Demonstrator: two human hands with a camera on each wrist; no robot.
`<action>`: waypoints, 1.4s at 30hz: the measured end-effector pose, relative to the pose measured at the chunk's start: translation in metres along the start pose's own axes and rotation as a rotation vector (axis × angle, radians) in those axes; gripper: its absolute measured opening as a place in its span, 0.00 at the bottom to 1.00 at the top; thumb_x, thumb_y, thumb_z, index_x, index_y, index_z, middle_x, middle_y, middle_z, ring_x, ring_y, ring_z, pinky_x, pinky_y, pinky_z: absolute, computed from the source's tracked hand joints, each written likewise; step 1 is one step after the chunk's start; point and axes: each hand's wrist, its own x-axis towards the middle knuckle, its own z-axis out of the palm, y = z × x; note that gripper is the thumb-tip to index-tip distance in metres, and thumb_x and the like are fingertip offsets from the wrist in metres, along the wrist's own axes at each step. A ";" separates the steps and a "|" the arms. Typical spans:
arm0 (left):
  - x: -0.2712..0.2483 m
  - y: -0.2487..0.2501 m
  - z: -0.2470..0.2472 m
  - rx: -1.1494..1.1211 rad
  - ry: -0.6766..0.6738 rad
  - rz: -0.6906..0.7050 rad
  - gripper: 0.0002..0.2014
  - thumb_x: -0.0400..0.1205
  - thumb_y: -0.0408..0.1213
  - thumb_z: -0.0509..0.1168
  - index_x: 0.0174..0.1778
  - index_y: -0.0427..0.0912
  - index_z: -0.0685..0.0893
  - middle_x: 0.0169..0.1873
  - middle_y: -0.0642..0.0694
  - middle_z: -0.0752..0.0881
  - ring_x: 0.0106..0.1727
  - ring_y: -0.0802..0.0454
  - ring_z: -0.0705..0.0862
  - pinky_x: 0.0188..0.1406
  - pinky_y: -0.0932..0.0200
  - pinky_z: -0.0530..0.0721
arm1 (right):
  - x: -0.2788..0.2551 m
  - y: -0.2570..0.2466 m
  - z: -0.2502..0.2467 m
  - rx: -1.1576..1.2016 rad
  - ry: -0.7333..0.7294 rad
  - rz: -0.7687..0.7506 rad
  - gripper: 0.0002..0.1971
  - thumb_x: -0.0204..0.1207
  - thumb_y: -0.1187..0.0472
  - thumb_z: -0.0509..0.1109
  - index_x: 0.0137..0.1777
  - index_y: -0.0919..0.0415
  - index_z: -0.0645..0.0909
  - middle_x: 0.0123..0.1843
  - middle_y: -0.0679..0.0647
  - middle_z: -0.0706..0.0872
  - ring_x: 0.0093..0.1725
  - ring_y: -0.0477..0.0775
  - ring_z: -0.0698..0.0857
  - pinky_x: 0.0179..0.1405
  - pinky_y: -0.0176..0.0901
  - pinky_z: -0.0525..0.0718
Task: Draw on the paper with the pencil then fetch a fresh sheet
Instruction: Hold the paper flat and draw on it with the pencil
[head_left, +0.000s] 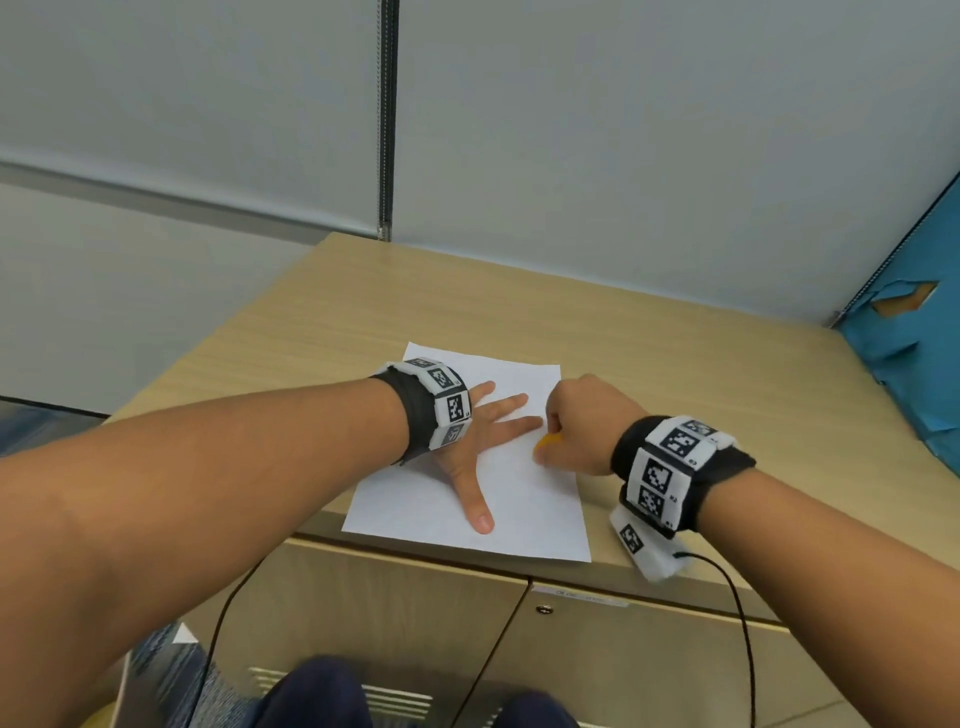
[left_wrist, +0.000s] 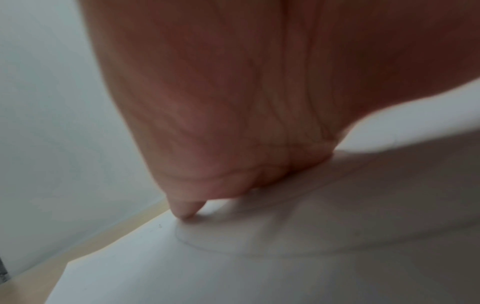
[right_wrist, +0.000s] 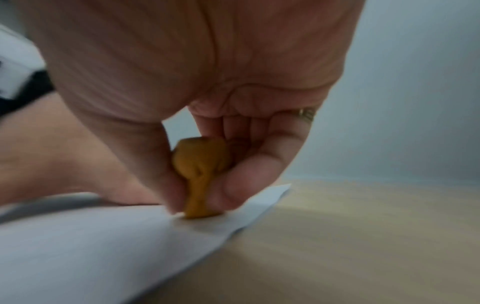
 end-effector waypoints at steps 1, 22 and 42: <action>0.000 0.001 -0.001 0.011 -0.001 -0.002 0.72 0.54 0.81 0.71 0.82 0.66 0.26 0.84 0.54 0.25 0.84 0.36 0.26 0.77 0.23 0.35 | -0.005 -0.009 0.003 0.007 0.007 -0.030 0.11 0.71 0.55 0.75 0.33 0.56 0.77 0.35 0.53 0.81 0.32 0.54 0.81 0.28 0.40 0.76; -0.010 0.020 -0.011 -0.065 -0.016 -0.171 0.70 0.54 0.87 0.62 0.82 0.64 0.27 0.84 0.49 0.25 0.86 0.30 0.36 0.81 0.25 0.46 | -0.004 -0.016 0.001 0.041 -0.078 -0.057 0.12 0.71 0.50 0.81 0.48 0.56 0.90 0.43 0.50 0.89 0.43 0.53 0.88 0.41 0.45 0.89; 0.002 -0.002 0.004 -0.027 0.015 -0.056 0.75 0.38 0.92 0.56 0.78 0.72 0.24 0.82 0.56 0.23 0.83 0.32 0.26 0.78 0.20 0.41 | -0.020 -0.026 0.008 -0.075 -0.118 -0.161 0.11 0.76 0.49 0.72 0.45 0.56 0.87 0.44 0.53 0.89 0.43 0.58 0.87 0.42 0.48 0.88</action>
